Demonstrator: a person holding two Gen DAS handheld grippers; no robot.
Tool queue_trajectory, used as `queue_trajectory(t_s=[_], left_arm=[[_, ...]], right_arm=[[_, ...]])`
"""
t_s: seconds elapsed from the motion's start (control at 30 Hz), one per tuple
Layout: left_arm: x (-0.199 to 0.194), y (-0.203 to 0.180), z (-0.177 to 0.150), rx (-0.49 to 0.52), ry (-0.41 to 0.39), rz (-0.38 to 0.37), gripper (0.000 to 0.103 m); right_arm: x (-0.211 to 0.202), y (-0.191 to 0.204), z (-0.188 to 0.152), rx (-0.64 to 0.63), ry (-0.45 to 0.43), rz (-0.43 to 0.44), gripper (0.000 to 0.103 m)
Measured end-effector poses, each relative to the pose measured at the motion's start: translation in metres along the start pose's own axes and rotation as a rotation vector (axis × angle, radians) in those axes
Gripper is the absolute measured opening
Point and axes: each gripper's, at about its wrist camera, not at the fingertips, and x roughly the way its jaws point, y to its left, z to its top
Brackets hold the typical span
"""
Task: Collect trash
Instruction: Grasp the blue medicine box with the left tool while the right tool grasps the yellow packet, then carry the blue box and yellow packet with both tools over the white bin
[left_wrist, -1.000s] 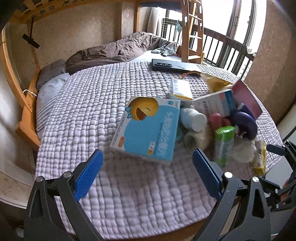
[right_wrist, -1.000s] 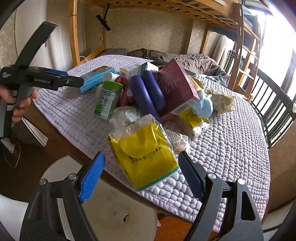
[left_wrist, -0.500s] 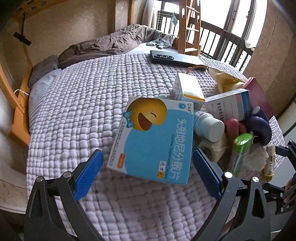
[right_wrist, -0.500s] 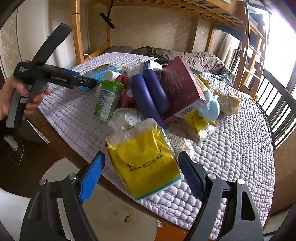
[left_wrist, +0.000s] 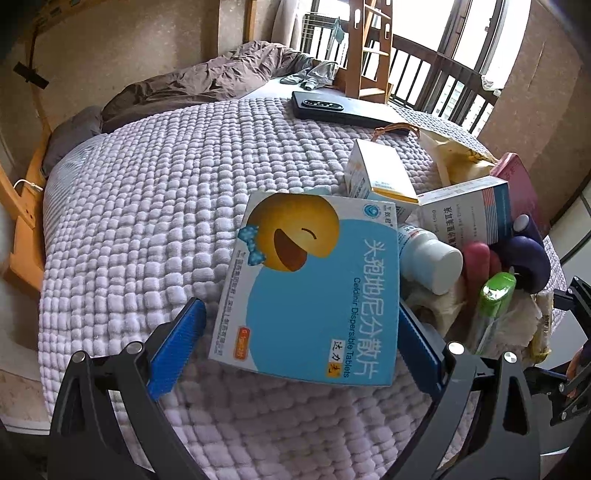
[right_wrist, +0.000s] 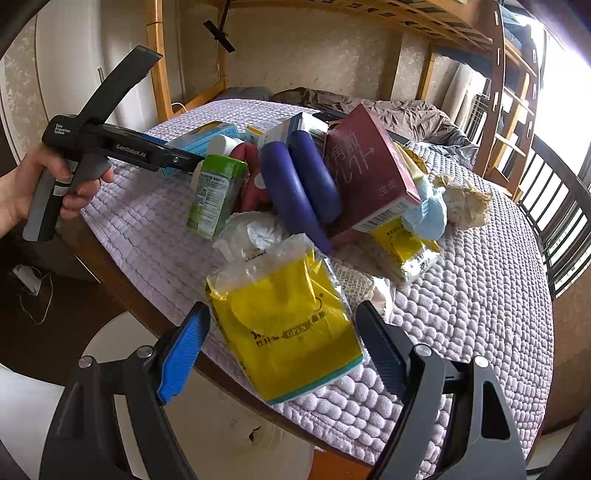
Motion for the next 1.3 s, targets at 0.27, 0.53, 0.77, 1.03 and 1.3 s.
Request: queue_trajectory(t_s=[0.27, 0.53, 0.77, 1.03, 1.3], left_arm=[[-0.004, -0.001, 0.005, 0.031, -0.008, -0.003, 0.095], [-0.006, -0.011, 0.007, 0.069, -0.004, -0.007, 0.083], [-0.013, -0.016, 0.002, 0.069, -0.016, 0.001, 0.082], [-0.027, -0.016, -0.006, 0.031, -0.029, -0.015, 0.082], [-0.037, -0.020, -0.020, 0.036, -0.019, -0.020, 0.082]], right_arm=[[-0.001, -0.003, 0.001, -0.002, 0.012, 0.005, 0.070], [-0.006, -0.009, 0.003, 0.014, 0.010, 0.015, 0.061], [-0.013, -0.011, 0.006, 0.040, -0.007, 0.043, 0.060], [-0.021, -0.024, 0.007, 0.096, -0.025, 0.061, 0.060], [-0.020, -0.023, 0.005, 0.095, -0.017, 0.066, 0.060]])
